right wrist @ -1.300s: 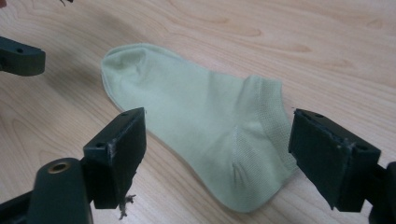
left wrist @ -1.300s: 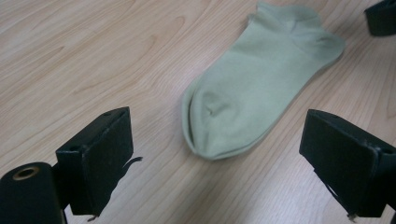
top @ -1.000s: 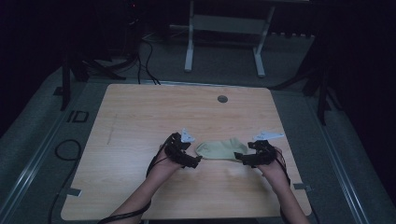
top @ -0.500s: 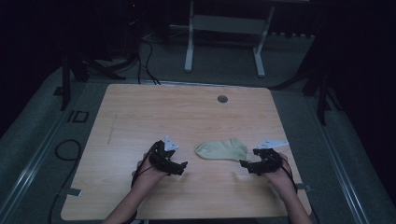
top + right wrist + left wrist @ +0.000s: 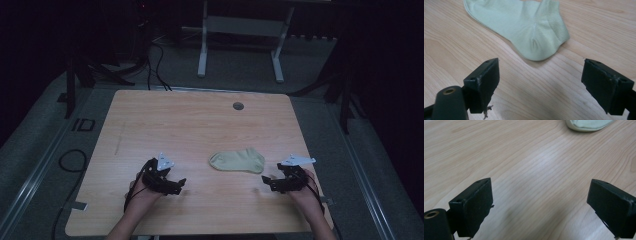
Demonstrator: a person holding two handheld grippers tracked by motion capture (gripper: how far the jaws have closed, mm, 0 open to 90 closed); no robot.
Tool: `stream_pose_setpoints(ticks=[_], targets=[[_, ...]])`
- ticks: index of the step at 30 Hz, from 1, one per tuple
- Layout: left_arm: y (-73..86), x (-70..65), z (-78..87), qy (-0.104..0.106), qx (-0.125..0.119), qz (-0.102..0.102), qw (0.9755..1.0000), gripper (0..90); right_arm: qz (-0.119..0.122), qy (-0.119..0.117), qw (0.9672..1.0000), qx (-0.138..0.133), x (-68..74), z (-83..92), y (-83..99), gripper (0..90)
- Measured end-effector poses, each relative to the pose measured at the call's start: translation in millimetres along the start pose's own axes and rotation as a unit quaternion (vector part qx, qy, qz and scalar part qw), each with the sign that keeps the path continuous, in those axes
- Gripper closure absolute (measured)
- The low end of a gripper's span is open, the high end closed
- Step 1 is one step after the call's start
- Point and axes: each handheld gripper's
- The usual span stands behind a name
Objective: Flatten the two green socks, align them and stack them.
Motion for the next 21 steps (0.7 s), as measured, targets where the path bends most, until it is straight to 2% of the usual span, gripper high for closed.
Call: stream_pose_setpoints(ticks=[6,10,14,15,16,18,21], targets=[[14.2,3.7,7.2,-0.007,0.003,0.005,1.0,6.4,-0.009,0.006,0.9999,-0.013,-0.9,8.2,6.9,14.2],[24.7,9.0,13.7,-0.007,0.001,0.019,0.9998,6.4,-0.013,0.016,0.9996,-0.017,-2.8,15.8,20.7,14.0],[31.4,11.0,17.3,-0.011,0.0,0.023,0.9997,6.4,-0.016,0.017,0.9996,-0.016,-4.7,19.0,29.1,13.7],[32.9,11.4,17.9,-0.012,0.003,0.022,0.9997,6.4,-0.017,0.027,0.9993,-0.016,-6.2,21.4,34.7,13.7],[35.1,11.1,18.6,-0.014,0.004,0.021,0.9997,6.4,-0.017,0.027,0.9993,-0.016,-6.2,21.4,34.7,13.7],[38.9,10.8,20.5,-0.02,0.006,0.016,0.9997,6.4,-0.026,0.026,0.9991,-0.021,-7.3,24.9,39.3,13.7],[44.2,11.1,25.2,-0.024,-0.002,0.022,0.9995,6.4,-0.038,0.029,0.9984,-0.03,-7.8,30.3,45.9,13.7]])
Point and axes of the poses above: each handheld gripper's, and its own axes: z roughly backward along the jaws, y roughly out of its underside, x roughly to its left, and after that the axes turned 3 degrees about -x, right-handed
